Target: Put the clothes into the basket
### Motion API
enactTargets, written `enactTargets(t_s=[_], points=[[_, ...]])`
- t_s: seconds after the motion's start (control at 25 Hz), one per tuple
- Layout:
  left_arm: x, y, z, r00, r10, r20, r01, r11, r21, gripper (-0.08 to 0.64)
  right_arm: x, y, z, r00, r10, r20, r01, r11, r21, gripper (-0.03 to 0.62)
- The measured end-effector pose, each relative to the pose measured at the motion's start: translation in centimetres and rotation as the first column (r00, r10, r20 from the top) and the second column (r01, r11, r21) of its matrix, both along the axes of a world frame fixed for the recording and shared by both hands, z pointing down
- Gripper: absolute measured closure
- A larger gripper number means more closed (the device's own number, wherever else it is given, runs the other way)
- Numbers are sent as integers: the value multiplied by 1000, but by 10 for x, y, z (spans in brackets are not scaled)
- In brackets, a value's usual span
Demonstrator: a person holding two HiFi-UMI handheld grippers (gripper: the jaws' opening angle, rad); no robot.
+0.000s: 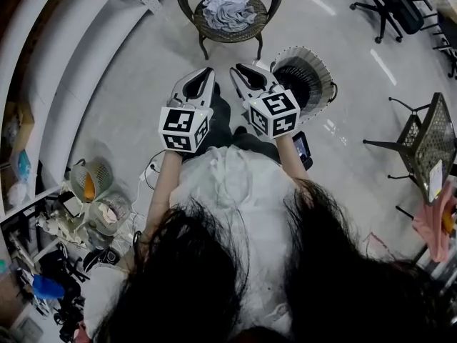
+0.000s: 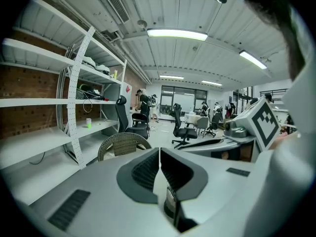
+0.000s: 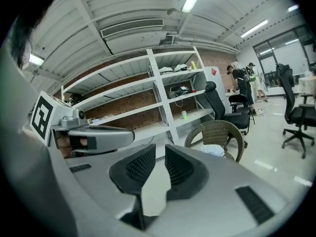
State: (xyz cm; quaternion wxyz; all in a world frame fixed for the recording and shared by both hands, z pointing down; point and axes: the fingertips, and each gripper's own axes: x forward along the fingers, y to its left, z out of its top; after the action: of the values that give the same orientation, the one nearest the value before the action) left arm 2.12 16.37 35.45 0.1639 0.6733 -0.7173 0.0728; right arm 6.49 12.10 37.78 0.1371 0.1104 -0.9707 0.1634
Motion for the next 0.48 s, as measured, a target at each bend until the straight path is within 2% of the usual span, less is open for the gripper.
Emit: enactTargets(t_s=[0.28,0.48], points=[[-37,-37,13,1000,21,-20,-21,1000,-3,538,-23,-36,13,998,48,-35,-49,999,-13,523],[-79,-64,22,999,29,-41,-30,999,-19,538,-56,-71,28,995,84,-51,-87,994,-61,523]])
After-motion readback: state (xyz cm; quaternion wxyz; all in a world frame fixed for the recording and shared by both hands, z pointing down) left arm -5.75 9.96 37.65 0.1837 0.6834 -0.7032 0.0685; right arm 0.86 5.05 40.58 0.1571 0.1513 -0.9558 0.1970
